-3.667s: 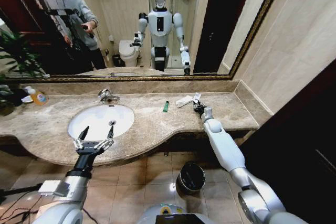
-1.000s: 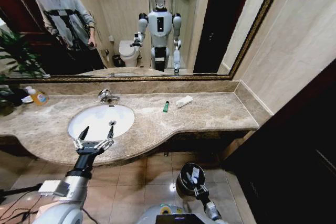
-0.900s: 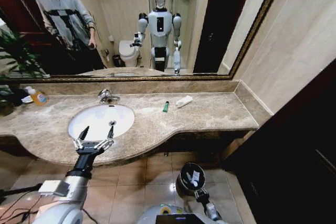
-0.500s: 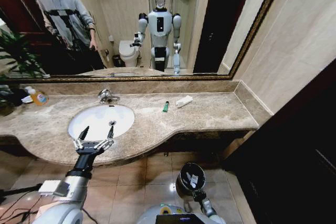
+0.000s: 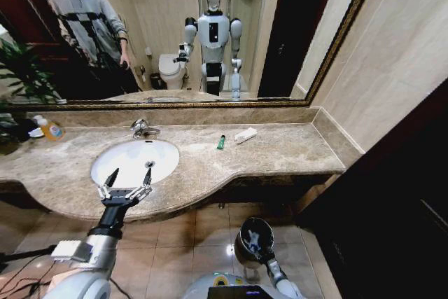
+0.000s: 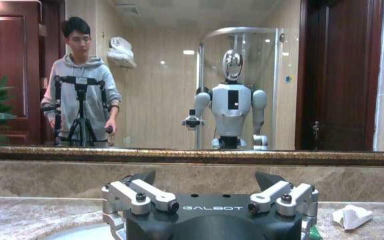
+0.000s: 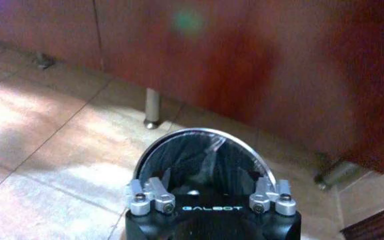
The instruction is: Pick up the trash from the sink and place it in the trash bin.
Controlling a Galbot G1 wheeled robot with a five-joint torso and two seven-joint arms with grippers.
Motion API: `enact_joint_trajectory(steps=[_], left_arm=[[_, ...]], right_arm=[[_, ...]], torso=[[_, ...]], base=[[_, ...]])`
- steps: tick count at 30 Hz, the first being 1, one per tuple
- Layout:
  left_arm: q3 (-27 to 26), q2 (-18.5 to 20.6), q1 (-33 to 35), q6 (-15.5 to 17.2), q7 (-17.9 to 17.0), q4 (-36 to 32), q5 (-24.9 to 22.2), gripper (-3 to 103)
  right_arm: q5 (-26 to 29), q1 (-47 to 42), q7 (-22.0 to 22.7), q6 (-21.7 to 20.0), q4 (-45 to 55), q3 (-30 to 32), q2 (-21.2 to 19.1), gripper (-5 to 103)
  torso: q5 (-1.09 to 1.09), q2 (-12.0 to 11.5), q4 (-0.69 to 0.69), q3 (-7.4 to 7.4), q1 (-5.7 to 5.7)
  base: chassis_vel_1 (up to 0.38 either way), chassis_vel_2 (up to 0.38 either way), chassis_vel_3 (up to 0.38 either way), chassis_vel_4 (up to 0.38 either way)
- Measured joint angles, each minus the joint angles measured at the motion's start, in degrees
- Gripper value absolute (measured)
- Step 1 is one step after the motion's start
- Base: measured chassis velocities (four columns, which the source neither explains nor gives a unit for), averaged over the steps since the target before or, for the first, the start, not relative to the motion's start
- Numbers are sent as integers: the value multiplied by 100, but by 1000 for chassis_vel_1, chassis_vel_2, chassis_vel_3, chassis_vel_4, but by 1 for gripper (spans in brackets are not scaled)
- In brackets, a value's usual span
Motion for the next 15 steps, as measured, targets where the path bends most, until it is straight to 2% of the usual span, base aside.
enact_joint_trajectory(steps=[2, 3, 5, 7, 8, 10, 15], left_arm=[[0, 0, 0, 0, 0, 0, 0, 100], [0, 0, 0, 0, 0, 0, 0, 100], [0, 0, 0, 0, 0, 0, 0, 100], [0, 0, 0, 0, 0, 0, 0, 100], [0, 0, 0, 0, 0, 0, 0, 100], [0, 0, 0, 0, 0, 0, 0, 100], [0, 0, 0, 0, 0, 0, 0, 100]], right_arm=[[139, -76, 131, 96, 177, 0, -26, 80], [139, -76, 131, 96, 177, 0, -26, 80], [344, -231, 283, 182, 532, 20, -34, 90], [421, -340, 301, 158, 740, 20, -62, 90], [465, -446, 316, 189, 914, 22, -100, 95], [409, -605, 470, 525, 1161, 57, -171, 100], [429, -920, 688, 832, 1659, 125, -277, 100]], torso=[[0, 0, 0, 0, 0], [0, 0, 0, 0, 0], [1, 0, 0, 0, 0], [1, 0, 0, 0, 0], [0, 0, 0, 0, 0], [1, 0, -1, 0, 0], [1, 0, -1, 0, 0]], base=[[0, 0, 0, 0], [0, 0, 0, 0], [0, 0, 0, 0], [0, 0, 0, 0], [0, 0, 0, 0], [0, 0, 0, 0], [0, 0, 0, 0]])
